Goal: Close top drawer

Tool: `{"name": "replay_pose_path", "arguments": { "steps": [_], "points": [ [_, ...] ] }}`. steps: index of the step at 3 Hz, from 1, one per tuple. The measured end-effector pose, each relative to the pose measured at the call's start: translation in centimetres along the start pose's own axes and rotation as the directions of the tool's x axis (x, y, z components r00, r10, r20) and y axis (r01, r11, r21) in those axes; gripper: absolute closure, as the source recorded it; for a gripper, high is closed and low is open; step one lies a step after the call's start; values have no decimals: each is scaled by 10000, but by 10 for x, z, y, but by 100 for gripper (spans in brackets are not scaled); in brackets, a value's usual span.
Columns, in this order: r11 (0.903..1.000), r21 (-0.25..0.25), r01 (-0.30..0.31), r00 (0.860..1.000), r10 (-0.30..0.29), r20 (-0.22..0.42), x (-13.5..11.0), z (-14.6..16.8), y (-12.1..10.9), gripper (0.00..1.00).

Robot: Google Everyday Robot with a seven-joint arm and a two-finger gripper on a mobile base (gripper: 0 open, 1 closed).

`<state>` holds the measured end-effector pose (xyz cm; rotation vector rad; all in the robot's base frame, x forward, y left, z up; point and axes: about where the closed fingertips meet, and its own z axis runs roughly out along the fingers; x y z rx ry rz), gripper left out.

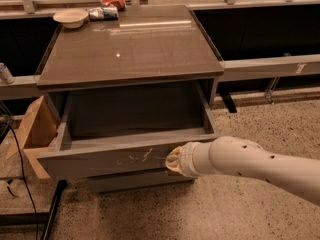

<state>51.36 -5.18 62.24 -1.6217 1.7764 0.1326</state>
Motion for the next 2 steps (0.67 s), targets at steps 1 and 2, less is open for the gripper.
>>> {"name": "replay_pose_path", "arguments": {
  "steps": [1, 2],
  "points": [
    [10000, 0, 0, 10000, 0, 0, 0, 0, 0, 28],
    [10000, 0, 1, 10000, -1, 0, 0, 0, 0, 3]
  ]
}}
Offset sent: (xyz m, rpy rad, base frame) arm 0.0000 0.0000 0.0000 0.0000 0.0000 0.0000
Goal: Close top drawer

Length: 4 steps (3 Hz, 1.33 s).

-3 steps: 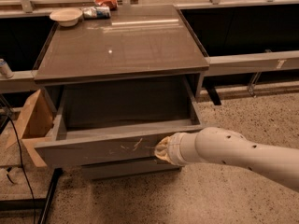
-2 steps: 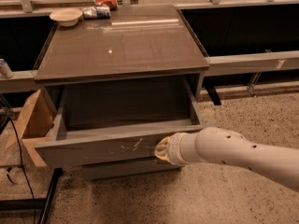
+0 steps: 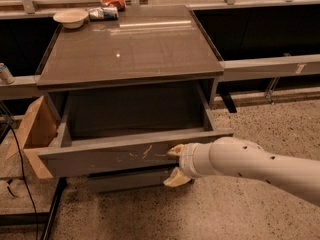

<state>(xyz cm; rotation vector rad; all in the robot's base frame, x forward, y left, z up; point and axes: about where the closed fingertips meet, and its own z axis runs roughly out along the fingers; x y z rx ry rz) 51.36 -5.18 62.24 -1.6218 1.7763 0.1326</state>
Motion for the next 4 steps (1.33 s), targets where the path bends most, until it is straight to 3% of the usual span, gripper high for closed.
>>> {"name": "replay_pose_path", "arguments": {
  "steps": [1, 2, 3, 4],
  "points": [
    [10000, 0, 1, 10000, -1, 0, 0, 0, 0, 0],
    [10000, 47, 31, 10000, -31, -5, 0, 1, -1, 3],
    [9997, 195, 123, 9999, -123, -23, -2, 4, -3, 27],
    [9969, 696, 358, 9993, -350, -120, -2, 7, -14, 51]
  ]
}}
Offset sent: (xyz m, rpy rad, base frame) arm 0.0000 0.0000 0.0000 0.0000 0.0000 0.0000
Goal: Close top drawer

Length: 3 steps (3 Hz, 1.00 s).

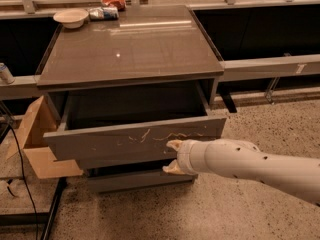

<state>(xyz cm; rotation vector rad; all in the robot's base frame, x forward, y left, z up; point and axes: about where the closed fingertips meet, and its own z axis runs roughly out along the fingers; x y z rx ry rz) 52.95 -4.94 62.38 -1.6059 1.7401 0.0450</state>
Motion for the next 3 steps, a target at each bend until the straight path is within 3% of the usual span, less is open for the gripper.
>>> {"name": "replay_pose_path", "arguments": {
  "steps": [2, 3],
  "points": [
    [9896, 1225, 752, 9972, -746, -101, 3, 27, -45, 100],
    [9871, 1409, 765, 9971, -764, -67, 7, 41, -57, 100]
  ]
}}
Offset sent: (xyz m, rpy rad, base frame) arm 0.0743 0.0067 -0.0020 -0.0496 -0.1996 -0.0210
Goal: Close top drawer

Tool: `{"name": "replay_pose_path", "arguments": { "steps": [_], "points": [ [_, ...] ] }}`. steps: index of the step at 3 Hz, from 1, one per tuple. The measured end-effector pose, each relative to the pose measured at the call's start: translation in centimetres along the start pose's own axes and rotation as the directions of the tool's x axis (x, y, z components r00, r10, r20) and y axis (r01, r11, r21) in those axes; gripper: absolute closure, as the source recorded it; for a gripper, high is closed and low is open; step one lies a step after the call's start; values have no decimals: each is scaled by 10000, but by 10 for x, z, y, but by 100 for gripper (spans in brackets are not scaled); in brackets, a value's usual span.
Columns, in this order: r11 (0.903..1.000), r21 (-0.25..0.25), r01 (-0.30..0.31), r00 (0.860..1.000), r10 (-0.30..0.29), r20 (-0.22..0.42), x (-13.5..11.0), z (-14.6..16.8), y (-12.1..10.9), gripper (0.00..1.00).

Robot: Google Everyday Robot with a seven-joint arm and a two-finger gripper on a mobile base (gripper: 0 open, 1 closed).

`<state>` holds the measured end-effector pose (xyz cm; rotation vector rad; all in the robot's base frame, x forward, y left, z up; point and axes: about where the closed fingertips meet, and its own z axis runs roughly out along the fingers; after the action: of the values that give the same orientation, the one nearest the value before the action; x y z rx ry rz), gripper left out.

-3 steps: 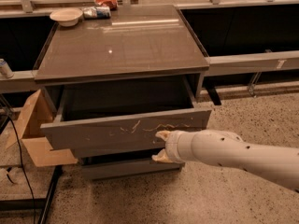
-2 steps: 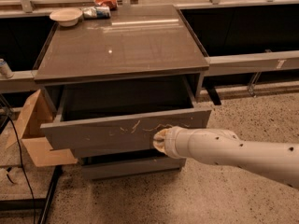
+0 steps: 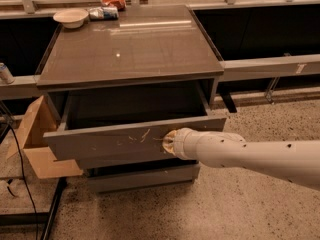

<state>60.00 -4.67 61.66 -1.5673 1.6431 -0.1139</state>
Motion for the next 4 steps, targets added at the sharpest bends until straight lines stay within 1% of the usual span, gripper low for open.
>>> {"name": "replay_pose_path", "arguments": {
  "steps": [1, 2, 3, 4],
  "points": [
    [9997, 260, 44, 10000, -44, 5, 5, 19, -14, 100],
    [9991, 402, 91, 10000, -90, -12, 6, 30, -22, 100],
    [9976, 608, 330, 9994, -325, -89, 10, 63, -45, 100],
    [9977, 516, 429, 9990, -420, -171, 12, 75, -51, 100]
  ]
}}
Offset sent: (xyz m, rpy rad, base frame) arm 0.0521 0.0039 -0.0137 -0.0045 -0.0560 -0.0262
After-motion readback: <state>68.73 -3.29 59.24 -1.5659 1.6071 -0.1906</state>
